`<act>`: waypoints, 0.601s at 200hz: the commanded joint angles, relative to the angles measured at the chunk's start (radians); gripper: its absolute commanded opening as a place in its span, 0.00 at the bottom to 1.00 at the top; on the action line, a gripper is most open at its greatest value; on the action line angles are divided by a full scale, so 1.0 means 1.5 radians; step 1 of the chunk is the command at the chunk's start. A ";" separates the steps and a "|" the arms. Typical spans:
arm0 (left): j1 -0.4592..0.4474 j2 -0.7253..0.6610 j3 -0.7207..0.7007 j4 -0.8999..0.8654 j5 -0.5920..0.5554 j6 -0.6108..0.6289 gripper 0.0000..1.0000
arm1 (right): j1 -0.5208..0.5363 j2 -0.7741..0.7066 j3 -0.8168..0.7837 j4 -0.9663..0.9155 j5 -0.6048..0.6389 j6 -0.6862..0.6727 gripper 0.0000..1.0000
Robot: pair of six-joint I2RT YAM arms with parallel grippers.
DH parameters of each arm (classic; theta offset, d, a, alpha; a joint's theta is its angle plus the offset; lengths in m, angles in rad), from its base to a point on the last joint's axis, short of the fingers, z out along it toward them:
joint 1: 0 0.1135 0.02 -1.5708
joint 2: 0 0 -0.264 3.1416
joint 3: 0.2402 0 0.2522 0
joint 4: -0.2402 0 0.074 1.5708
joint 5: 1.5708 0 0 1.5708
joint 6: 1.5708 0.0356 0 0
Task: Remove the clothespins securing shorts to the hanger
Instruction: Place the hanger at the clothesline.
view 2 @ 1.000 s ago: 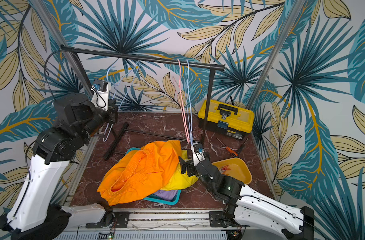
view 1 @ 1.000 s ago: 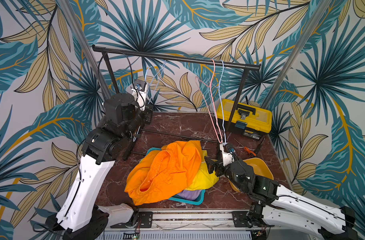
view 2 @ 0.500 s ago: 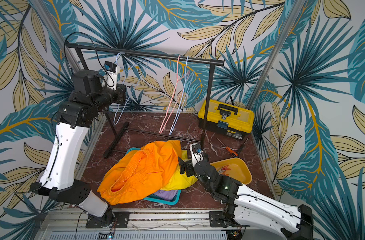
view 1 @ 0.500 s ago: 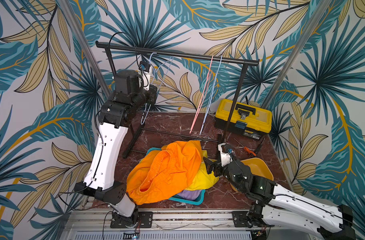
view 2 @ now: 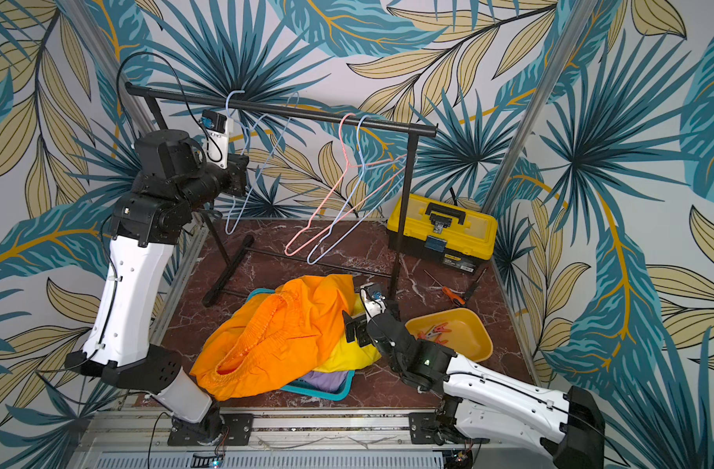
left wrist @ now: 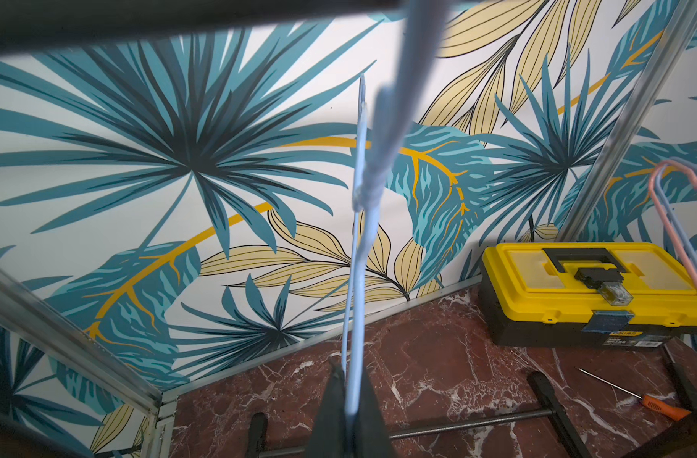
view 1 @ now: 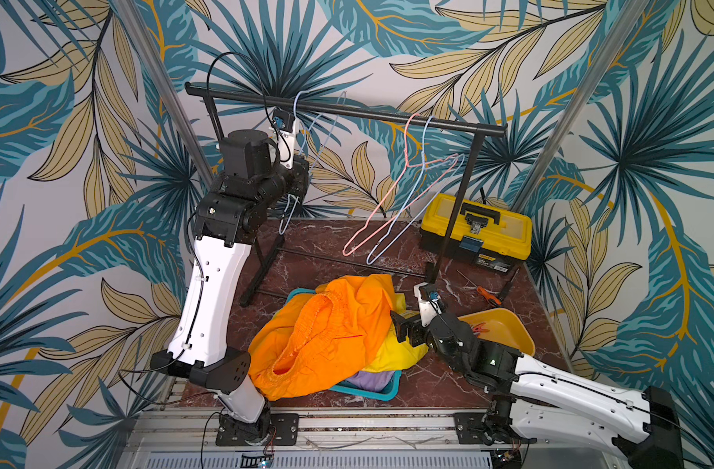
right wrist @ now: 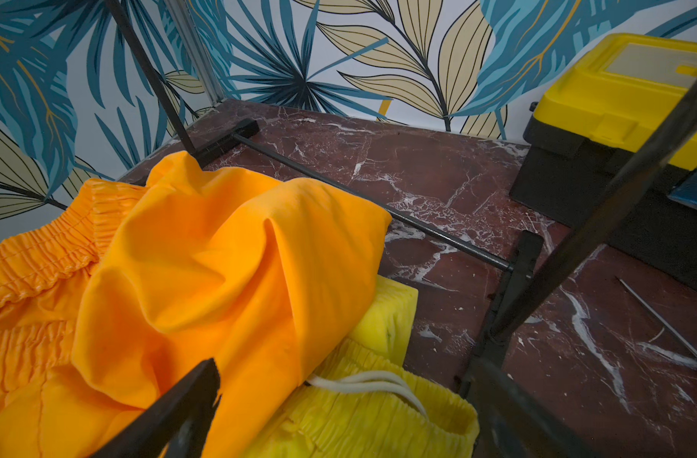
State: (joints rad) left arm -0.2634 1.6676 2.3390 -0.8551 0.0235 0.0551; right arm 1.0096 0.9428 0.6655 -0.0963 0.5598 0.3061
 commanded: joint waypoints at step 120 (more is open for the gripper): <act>0.014 -0.017 -0.055 0.020 0.031 0.002 0.65 | -0.002 -0.057 -0.014 -0.004 0.022 -0.009 0.99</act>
State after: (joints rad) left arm -0.2466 1.7191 2.2929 -0.8341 0.0353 0.0490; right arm 1.0096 0.8639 0.6636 -0.0933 0.5785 0.3012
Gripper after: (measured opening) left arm 0.559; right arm 0.994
